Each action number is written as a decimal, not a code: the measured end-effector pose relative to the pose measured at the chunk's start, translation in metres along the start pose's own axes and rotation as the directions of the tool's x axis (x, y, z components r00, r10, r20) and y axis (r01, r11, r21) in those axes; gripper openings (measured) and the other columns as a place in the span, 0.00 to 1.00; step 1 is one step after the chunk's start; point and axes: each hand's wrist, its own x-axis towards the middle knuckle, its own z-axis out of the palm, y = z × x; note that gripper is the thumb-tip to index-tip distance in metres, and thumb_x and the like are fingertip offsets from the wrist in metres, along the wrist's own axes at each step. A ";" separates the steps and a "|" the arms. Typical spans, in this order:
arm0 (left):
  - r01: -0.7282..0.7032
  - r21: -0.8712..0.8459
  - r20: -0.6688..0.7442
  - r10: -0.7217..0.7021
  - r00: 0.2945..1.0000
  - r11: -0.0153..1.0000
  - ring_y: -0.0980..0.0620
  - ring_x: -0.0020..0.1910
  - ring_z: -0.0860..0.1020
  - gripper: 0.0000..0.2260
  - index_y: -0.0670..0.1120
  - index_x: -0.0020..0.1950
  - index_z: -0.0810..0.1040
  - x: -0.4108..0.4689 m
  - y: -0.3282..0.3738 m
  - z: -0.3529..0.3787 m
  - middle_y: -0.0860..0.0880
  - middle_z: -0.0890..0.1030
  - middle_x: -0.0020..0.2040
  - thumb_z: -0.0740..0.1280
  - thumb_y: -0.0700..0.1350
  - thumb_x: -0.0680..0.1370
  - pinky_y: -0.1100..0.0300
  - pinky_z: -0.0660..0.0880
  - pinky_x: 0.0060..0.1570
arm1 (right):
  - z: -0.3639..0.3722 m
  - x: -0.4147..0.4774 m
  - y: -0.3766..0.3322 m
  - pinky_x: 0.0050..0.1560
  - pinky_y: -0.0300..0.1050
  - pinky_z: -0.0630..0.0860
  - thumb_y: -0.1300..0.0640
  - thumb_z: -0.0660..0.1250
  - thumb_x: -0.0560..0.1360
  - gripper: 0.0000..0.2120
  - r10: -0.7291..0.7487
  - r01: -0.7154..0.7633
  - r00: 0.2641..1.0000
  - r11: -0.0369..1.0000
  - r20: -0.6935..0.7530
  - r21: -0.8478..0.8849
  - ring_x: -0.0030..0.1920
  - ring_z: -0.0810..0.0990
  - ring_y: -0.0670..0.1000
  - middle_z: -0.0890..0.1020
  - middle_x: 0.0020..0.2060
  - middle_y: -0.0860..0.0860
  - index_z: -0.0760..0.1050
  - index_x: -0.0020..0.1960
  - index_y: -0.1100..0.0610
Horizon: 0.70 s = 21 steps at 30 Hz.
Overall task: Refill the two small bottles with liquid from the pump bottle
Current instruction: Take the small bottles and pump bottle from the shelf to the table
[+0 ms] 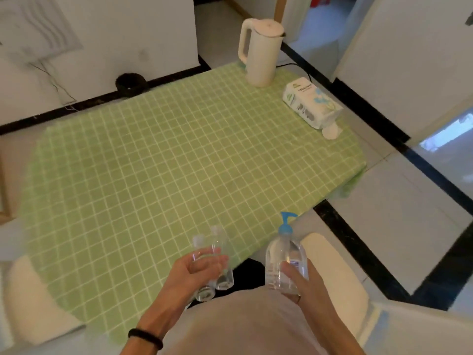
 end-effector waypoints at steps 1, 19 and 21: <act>-0.010 -0.009 -0.008 0.009 1.000 1.000 0.52 0.58 0.87 0.17 0.45 0.66 0.80 0.003 0.000 -0.002 0.48 0.89 0.58 0.75 0.36 0.78 0.69 0.81 0.49 | 0.000 0.005 -0.006 0.39 0.37 0.84 0.33 0.77 0.63 0.40 0.006 -0.006 1.000 1.000 0.022 -0.002 0.50 0.91 0.47 0.89 0.58 0.50 0.75 0.74 0.40; -0.118 -0.167 -0.241 0.075 0.968 0.979 0.54 0.60 0.86 0.26 0.49 0.66 0.81 0.116 0.005 0.021 0.52 0.89 0.58 0.79 0.47 0.68 0.68 0.81 0.54 | -0.024 0.171 -0.082 0.64 0.57 0.84 0.35 0.83 0.60 0.32 0.030 0.050 0.958 0.962 0.284 -0.269 0.61 0.89 0.51 0.89 0.59 0.45 0.81 0.64 0.33; -0.128 -0.174 -0.282 0.075 0.956 0.976 0.55 0.61 0.86 0.26 0.49 0.67 0.80 0.143 0.005 0.034 0.52 0.89 0.58 0.79 0.46 0.69 0.67 0.81 0.55 | -0.031 0.204 -0.094 0.55 0.47 0.86 0.38 0.84 0.61 0.32 0.037 0.075 0.940 0.947 0.339 -0.313 0.59 0.89 0.47 0.89 0.58 0.43 0.80 0.63 0.33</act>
